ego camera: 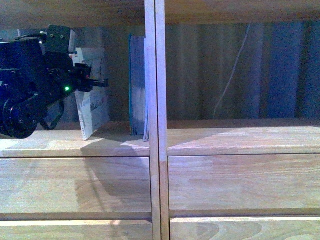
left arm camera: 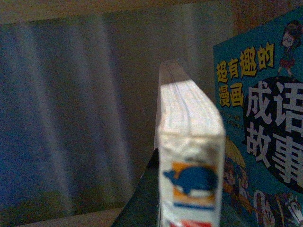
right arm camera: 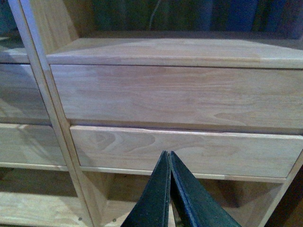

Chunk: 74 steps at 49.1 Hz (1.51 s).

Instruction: Organize books on shelf

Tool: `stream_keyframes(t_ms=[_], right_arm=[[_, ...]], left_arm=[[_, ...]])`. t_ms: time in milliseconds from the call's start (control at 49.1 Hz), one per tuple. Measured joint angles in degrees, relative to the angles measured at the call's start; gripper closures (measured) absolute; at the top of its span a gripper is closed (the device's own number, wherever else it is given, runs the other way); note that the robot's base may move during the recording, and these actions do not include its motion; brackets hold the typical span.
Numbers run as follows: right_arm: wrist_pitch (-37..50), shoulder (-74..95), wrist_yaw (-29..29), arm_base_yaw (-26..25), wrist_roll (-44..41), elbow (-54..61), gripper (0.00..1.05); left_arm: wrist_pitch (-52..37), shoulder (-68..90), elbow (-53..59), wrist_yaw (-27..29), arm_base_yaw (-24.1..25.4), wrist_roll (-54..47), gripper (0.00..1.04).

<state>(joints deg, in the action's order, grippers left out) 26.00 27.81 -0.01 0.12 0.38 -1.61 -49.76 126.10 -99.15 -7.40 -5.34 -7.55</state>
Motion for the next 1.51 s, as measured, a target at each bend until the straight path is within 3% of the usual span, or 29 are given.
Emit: stream_keyframes(t_ms=[306,631,835,896,978,1507], right_arm=[[-6.4,-8.2,0.0,0.0,0.0,0.8,1.02],[-12.2,-14.0,0.0,0.0,0.0,0.8,1.02],[-15.5,-17.3,0.0,0.0,0.0,0.8,1.02],[-16.5,-18.3,0.0,0.0,0.0,0.8,1.02],[-25.3,-25.3,0.0,0.0,0.0,0.8,1.02],[-25.9,-27.5,0.0,0.0,-0.1,0.8,1.02]], left_arm=[[3.5,6.4,-9.8,2.7,-3.4,0.5,0.98],[3.0,5.8,-6.6,3.0,-4.0,1.7,0.47],[4.2,4.5,-4.9,3.9,-4.0,1.8,0.07],[4.6,4.3,-4.9,4.3,-4.0,1.8,0.06],[5.2,4.0,-4.9,5.3,-4.0,1.8,0.07],[6.6,-5.1,11.9,5.4,-5.6,7.6,0.07]])
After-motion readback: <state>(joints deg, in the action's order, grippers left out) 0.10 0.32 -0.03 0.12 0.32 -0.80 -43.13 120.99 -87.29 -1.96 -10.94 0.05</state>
